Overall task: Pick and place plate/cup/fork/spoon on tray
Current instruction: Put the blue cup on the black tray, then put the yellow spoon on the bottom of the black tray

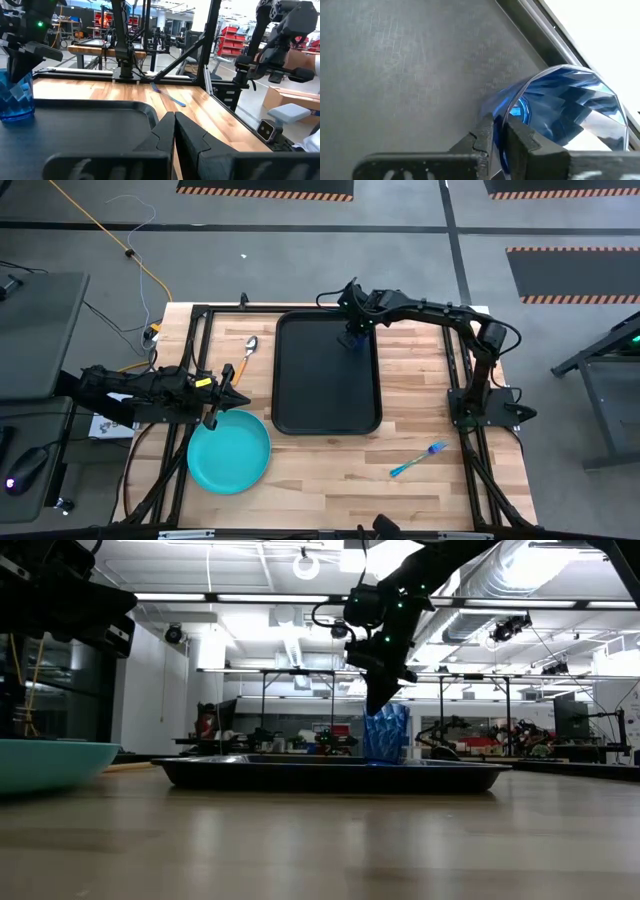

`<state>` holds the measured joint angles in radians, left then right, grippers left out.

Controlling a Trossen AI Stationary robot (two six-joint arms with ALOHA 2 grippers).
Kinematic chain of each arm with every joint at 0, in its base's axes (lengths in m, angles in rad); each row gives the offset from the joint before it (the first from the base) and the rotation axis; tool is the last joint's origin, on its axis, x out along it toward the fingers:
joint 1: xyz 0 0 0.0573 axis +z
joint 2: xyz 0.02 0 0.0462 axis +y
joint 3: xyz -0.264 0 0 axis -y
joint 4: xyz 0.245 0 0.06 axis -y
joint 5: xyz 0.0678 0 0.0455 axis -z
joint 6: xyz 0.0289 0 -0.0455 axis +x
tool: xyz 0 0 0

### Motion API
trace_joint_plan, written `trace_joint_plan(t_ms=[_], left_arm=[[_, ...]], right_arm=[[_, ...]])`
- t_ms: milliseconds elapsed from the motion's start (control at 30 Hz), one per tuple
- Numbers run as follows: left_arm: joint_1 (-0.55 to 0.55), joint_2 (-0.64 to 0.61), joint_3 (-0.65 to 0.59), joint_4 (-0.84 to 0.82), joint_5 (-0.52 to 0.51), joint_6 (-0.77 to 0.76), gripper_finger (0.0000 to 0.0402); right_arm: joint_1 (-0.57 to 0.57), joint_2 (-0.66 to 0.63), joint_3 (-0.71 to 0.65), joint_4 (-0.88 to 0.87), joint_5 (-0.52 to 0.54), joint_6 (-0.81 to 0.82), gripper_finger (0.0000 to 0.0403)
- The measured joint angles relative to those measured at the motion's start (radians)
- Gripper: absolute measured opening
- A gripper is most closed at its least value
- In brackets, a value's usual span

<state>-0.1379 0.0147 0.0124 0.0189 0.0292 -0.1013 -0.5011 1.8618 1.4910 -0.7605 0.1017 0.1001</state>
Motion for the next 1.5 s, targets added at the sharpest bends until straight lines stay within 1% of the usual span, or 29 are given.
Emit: trace_joint_plan(t_ms=[167, 267, 333, 600, 733, 1067, 1200, 1267, 1367, 1433, 1500], left_arm=[[0.000, 0.000, 0.000, 0.000, 0.000, 0.000, 0.0003], [0.000, 0.000, 0.000, 0.000, 0.000, 0.000, 0.0003], [0.000, 0.000, 0.000, 0.000, 0.000, 0.000, 0.0003], [0.000, 0.000, 0.000, 0.000, 0.000, 0.000, 0.0003], [0.000, 0.000, 0.000, 0.000, 0.000, 0.000, 0.0003], [0.000, 0.000, 0.000, 0.000, 0.000, 0.000, 0.0003], [0.000, 0.000, 0.000, 0.000, 0.000, 0.000, 0.0003], [0.000, 0.000, 0.000, 0.000, 0.000, 0.000, 0.0003], [0.000, 0.000, 0.000, 0.000, 0.000, 0.000, 0.0003], [0.000, 0.000, 0.000, 0.000, 0.000, 0.000, 0.0003], [0.000, 0.000, 0.000, 0.000, 0.000, 0.000, 0.0003]], right_arm=[[0.000, 0.000, 0.000, 0.000, 0.000, 0.005, 0.0028], [0.000, 0.000, 0.000, -0.001, 0.000, 0.005, 0.0041], [0.000, 0.000, 0.000, -0.001, 0.000, -0.003, 0.0061], [0.011, 0.000, 0.000, -0.009, 0.000, -0.043, 0.0166], [0.011, 0.000, 0.019, -0.047, 0.000, -0.056, 0.0194], [0.011, 0.000, 0.188, -0.262, -0.002, -0.112, 0.0200], [0.011, -0.004, 0.217, -0.355, -0.029, -0.128, 0.0200], [0.011, -0.020, 0.208, -0.401, -0.032, -0.136, 0.0200], [0.011, -0.080, 0.160, -0.451, -0.033, -0.147, 0.0200], [0.011, -0.148, 0.103, -0.455, -0.033, -0.144, 0.0200], [0.011, -0.245, 0.022, -0.413, -0.034, -0.121, 0.0200]])
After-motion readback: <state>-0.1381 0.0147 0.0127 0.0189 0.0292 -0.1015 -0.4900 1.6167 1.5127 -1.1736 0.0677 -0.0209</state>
